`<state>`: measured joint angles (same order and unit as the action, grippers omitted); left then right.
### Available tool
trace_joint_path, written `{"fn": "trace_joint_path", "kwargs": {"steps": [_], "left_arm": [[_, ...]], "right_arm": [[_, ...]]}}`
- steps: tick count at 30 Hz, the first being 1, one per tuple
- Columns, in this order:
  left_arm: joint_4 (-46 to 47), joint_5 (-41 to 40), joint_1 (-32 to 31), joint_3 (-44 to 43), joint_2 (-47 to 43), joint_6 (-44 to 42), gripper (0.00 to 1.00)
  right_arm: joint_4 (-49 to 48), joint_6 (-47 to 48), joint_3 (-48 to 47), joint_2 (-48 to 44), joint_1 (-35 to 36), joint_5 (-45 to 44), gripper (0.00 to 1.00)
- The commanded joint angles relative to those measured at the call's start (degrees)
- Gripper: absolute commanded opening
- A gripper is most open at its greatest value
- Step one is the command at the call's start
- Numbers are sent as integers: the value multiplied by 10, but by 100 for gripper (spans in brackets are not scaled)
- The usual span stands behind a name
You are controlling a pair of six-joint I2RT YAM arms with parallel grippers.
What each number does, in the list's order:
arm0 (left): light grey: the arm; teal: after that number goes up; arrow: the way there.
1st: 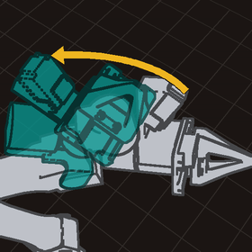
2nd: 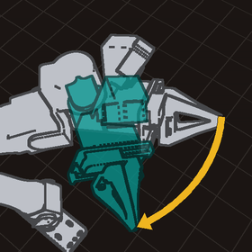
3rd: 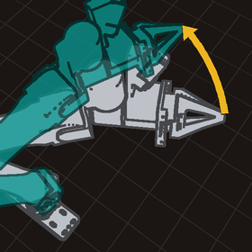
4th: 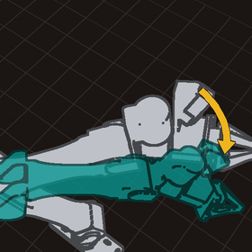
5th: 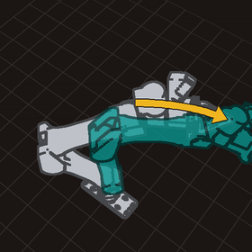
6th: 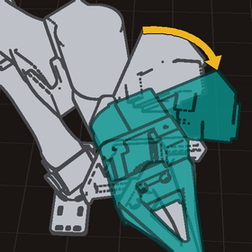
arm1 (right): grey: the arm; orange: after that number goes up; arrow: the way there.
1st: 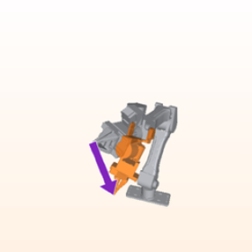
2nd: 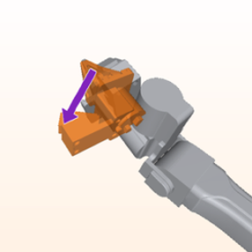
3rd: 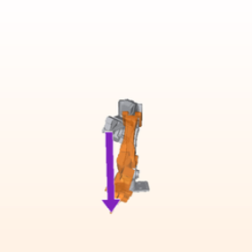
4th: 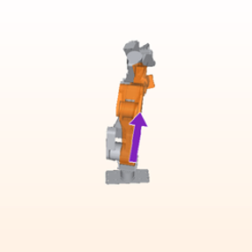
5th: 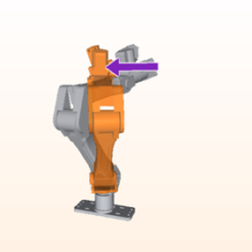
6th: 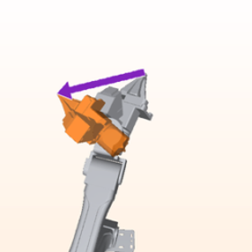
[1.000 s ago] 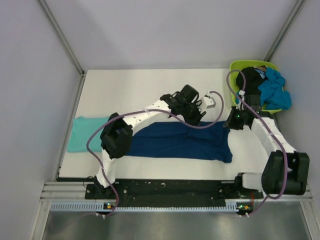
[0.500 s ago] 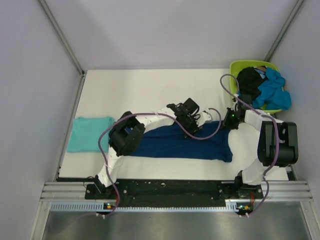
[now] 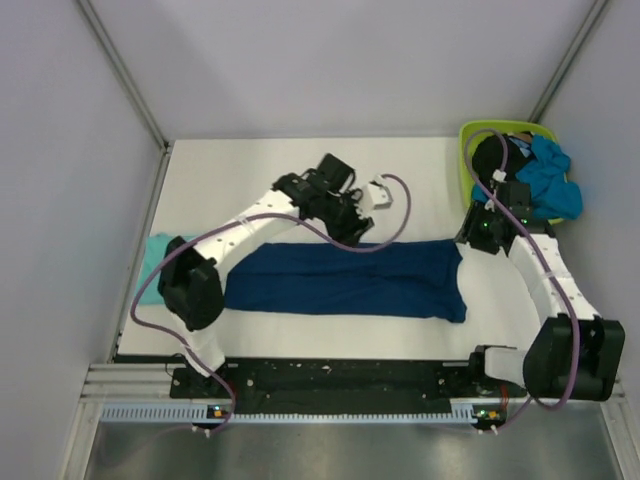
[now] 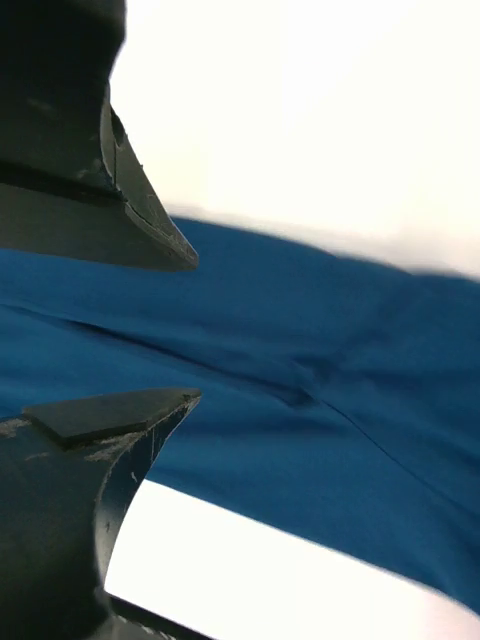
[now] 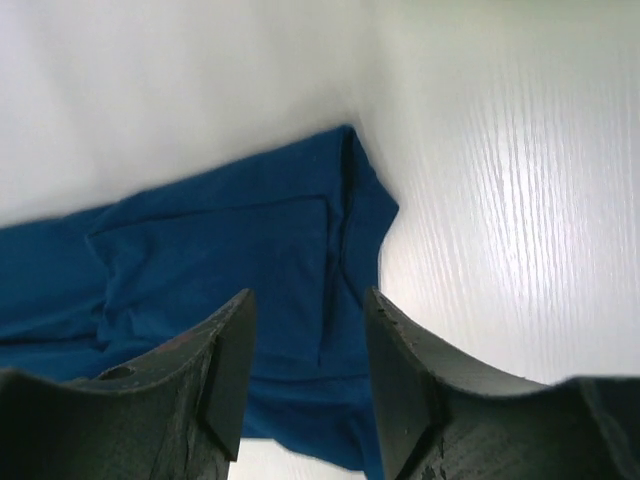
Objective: Fold and stack the t-shirts
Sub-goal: Fold the other side of the tshirt into a rectangle, then rotate the tshirt 90 degrees
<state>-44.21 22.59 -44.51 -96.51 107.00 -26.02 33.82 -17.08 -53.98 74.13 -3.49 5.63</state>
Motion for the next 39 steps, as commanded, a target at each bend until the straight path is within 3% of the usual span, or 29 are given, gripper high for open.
{"fn": "trace_joint_path", "kwargs": {"steps": [1,8,15,20,23,28,32,33,36,39], "left_arm": [[-68,-31,91,95,-101,-59,55],[-92,-108,116,362,-265,-208,56],[28,-258,132,564,-363,-242,59],[100,-300,138,623,-362,-261,59],[134,-312,145,635,-341,-262,52],[165,-309,153,640,-332,-257,29],[143,-294,152,626,-329,-255,1],[137,-294,153,623,-330,-254,0],[115,-286,152,615,-333,-252,0],[88,-286,153,604,-337,-245,0]], "right_arm": [[78,-44,46,-77,1,-8,48],[111,-144,144,-194,-2,29,50],[133,-300,227,-245,-53,96,53],[203,-370,217,-335,-53,8,53],[239,-446,243,-368,-53,4,53],[272,-494,267,-372,-53,-26,53],[235,-512,272,-354,-53,-52,52],[222,-509,274,-344,-53,-54,52],[176,-513,289,-313,-53,-69,41],[137,-520,304,-286,-53,-66,21]]}}
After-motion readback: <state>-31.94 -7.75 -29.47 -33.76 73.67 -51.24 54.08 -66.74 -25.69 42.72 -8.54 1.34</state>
